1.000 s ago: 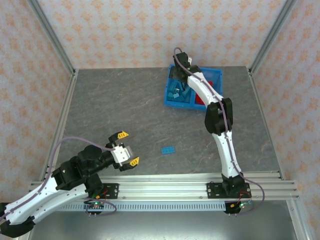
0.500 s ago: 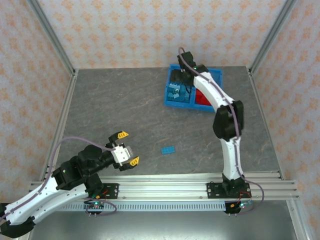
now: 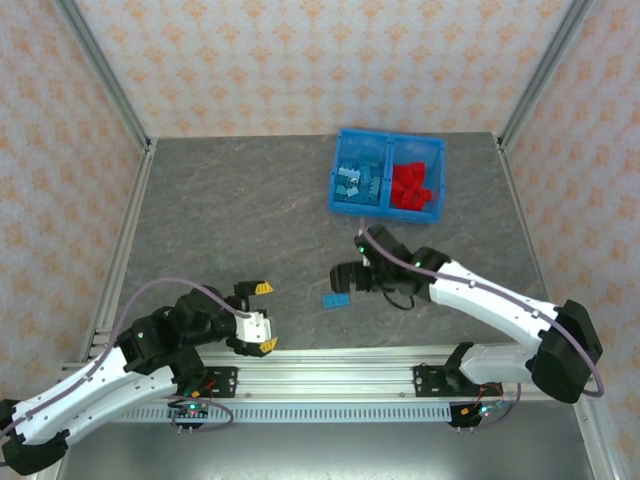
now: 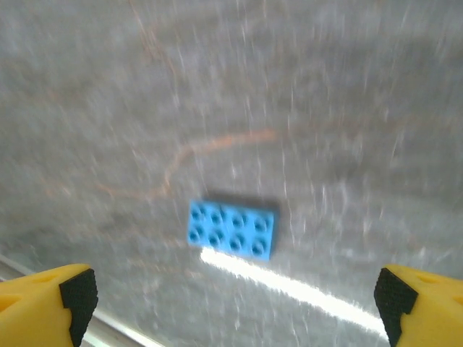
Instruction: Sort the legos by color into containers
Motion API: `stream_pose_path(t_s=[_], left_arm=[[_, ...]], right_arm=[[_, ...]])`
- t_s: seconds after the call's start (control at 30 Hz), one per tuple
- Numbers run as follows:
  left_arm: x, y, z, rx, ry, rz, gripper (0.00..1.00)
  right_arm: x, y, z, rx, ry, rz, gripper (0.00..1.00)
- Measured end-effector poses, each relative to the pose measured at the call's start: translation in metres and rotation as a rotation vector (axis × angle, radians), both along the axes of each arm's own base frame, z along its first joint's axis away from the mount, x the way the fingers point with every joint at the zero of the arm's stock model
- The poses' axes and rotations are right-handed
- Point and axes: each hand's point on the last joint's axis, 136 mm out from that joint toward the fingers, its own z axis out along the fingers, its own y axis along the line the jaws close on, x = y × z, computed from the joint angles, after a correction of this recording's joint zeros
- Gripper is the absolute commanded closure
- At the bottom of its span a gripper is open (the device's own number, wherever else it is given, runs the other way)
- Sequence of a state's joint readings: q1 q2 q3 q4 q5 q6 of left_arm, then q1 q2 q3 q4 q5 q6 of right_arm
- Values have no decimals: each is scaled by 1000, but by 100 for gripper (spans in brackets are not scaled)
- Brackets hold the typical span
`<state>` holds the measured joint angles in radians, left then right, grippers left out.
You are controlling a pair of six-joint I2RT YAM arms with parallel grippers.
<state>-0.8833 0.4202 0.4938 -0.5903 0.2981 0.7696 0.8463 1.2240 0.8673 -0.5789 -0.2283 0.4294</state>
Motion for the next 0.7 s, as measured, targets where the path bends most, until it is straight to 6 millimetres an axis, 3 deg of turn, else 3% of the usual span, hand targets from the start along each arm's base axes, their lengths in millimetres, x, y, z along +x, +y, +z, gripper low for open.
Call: stream_pose_path(t_s=[0.1,0.27,0.47,0.6,0.7], left_arm=[[-3,-2,-15,56,52,-21,0],[-8,3,-37,145,122,-30,0],[-9,5,-36,142,120,-29,0],[-9,5,-35,142,118,-28,0],[-7,6,-36,147,113,-19,0]], right_arm=[[-16,0,-23,-40,55,10,1],[-15,15,-46,-100,83,22,1],[-5,44,-68,-139,85,52,1],[4,45,-87,-208,79,33,0],[8,43,-101,-279,65,30,6]])
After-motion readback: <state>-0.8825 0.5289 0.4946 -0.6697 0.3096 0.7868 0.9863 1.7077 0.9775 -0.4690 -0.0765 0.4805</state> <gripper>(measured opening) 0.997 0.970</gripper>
